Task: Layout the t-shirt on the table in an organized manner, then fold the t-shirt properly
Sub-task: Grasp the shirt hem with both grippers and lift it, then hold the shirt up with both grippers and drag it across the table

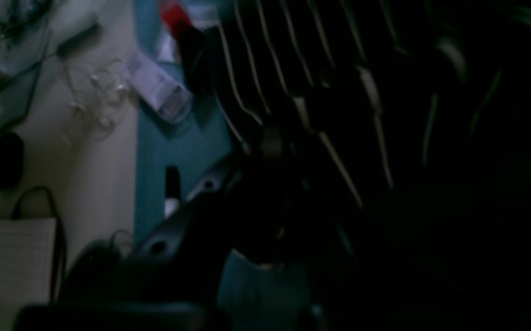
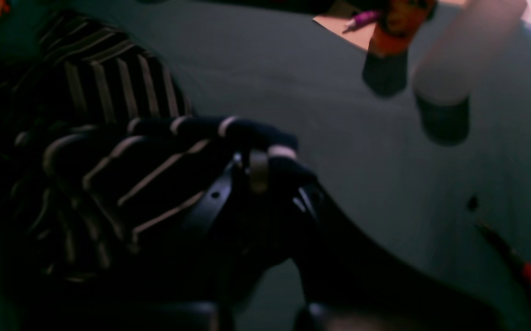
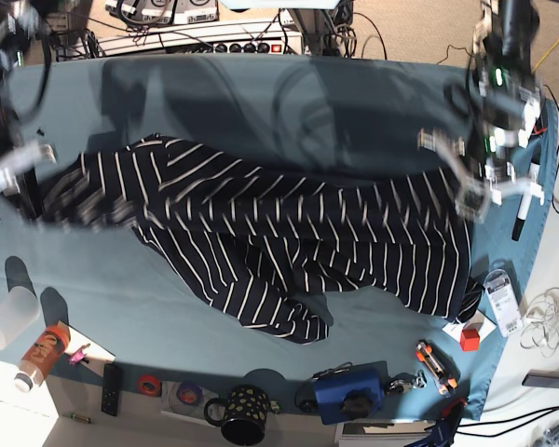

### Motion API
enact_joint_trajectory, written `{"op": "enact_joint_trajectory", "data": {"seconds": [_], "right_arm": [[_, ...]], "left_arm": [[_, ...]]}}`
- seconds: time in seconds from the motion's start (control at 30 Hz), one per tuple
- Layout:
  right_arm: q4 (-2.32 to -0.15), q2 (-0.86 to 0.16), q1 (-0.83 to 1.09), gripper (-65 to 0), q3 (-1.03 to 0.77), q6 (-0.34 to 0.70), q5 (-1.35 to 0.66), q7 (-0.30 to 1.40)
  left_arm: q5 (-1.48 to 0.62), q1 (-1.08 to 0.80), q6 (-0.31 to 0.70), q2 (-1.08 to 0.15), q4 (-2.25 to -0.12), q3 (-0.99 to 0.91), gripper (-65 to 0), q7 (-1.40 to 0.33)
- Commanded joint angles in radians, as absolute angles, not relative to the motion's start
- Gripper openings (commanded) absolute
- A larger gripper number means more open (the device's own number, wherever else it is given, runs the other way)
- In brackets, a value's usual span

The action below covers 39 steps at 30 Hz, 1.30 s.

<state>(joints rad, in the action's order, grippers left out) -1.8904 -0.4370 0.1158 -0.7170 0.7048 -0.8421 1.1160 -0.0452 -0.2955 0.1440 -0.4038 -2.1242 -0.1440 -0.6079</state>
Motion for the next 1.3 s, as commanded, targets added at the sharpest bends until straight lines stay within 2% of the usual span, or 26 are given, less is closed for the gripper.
{"op": "enact_joint_trajectory", "data": {"seconds": [0.0, 0.13, 0.27, 0.47, 0.6, 0.7, 0.8, 0.93, 1.2, 1.27], "right_arm": [[-1.869, -0.477, 0.067, -65.0, -0.68, 0.698, -0.818, 1.035], [-1.678, -0.519, -0.122, -65.0, -0.49, 0.665, -0.64, 0.811], [-1.444, -0.518, -0.378, -65.0, -0.339, 0.626, -0.513, 0.736], [-0.981, -0.514, -0.825, -65.0, -0.162, 0.593, -0.35, 0.541], [-0.742, -0.507, -1.123, -65.0, -0.092, 0.584, -0.29, 0.477], [-0.703, -0.508, -1.289, -65.0, -0.073, 0.582, -0.26, 0.511], [-0.704, -0.508, -1.306, -65.0, -0.073, 0.582, -0.273, 0.57], [-0.738, -0.511, -1.306, -65.0, -0.074, 0.583, -0.347, 0.656], [-0.815, -0.547, -1.306, -65.0, -0.074, 0.596, -0.514, 0.889], [-0.815, -0.56, -1.306, -65.0, -0.074, 0.612, -0.573, 0.963]], "left_arm": [[-0.052, -0.257, 0.137, -0.413, -2.104, -0.149, -65.0, -0.575], [-0.088, -0.082, 0.191, -0.413, -1.929, -0.149, -65.0, -0.555], [-0.152, 0.126, 0.234, -0.413, -1.735, -0.146, -65.0, -0.549], [-0.181, 0.487, 0.289, -0.413, -1.419, -0.132, -65.0, -0.498], [-0.202, 0.733, 0.294, -0.413, -1.214, -0.132, -65.0, -0.506], [-0.207, 0.881, 0.297, -0.413, -1.118, -0.132, -65.0, -0.525], [-0.207, 0.987, 0.3, -0.413, -1.092, -0.132, -65.0, -0.568], [-0.285, 1.069, 0.355, -0.429, -1.095, -0.132, -65.0, -0.687], [-0.487, 1.1, 0.373, -0.514, -1.108, -0.132, -65.0, -0.942], [-0.538, 1.098, 0.414, -0.539, -1.108, -0.132, -65.0, -1.03]]}}
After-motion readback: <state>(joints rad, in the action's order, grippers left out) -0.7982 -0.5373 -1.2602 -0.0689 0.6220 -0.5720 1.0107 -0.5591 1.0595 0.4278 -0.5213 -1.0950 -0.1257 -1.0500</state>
